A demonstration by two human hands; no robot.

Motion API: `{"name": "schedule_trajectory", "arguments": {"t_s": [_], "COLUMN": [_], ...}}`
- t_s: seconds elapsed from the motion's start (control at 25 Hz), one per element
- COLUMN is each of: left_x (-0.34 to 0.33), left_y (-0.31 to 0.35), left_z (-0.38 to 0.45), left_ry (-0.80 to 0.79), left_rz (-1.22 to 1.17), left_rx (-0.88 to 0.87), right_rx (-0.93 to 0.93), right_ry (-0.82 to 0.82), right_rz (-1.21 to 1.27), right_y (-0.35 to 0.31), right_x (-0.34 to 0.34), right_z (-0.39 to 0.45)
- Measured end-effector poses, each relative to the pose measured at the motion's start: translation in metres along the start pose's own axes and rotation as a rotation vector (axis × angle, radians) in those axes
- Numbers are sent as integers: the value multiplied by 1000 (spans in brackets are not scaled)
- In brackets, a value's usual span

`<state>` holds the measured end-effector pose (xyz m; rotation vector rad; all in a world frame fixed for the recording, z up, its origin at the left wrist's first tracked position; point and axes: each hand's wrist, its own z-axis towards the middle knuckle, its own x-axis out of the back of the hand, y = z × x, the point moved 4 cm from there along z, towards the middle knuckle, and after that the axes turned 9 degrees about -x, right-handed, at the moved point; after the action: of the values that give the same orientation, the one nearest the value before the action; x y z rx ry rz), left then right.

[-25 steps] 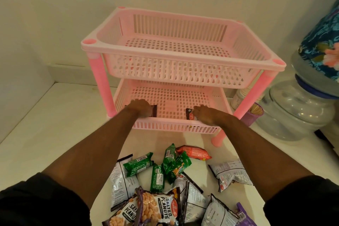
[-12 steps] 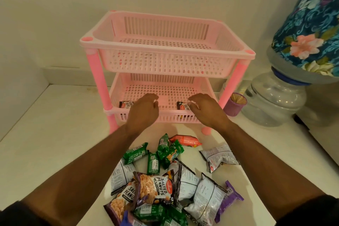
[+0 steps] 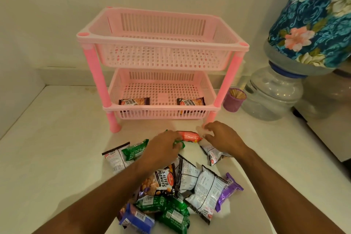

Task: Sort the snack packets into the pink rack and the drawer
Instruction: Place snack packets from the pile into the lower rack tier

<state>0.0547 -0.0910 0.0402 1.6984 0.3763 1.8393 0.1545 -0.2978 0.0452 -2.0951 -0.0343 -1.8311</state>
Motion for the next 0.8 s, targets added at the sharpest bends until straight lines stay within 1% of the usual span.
{"name": "schedule_trajectory", "arguments": {"t_s": [0.08,0.12,0.24,0.28,0.4,0.56,0.68,0.8], "left_x": [-14,-20,-28,-28,-29,-29,-26,-24], "left_y": [9,13,14,13,5,2,0,-1], "left_z": [-8,-11,-23,-29,-50,-65,-68,-69], "left_ry": [-132,-210,-443,-509,-644,-645,-590,-538], "left_rz": [7,30,190,261,446,475,461,460], "left_rx": [-24,-34,-28,-13,33,81,106,93], "right_rx": [-56,-73,-100,-91,-41,-33,-16,-7], "right_ry": [-45,-93,-301,-338,-319,-219,-146,-88], "right_rz": [-102,-156,-254,-288,-348,-323,-329,-327], "right_y": [14,21,40,45,55,65,67,68], "right_x": [-10,-16,-32,-37,-49,-59,-62,-63], "right_z": [-4,-6,-11,-12,-16,-20,-21,-21]}}
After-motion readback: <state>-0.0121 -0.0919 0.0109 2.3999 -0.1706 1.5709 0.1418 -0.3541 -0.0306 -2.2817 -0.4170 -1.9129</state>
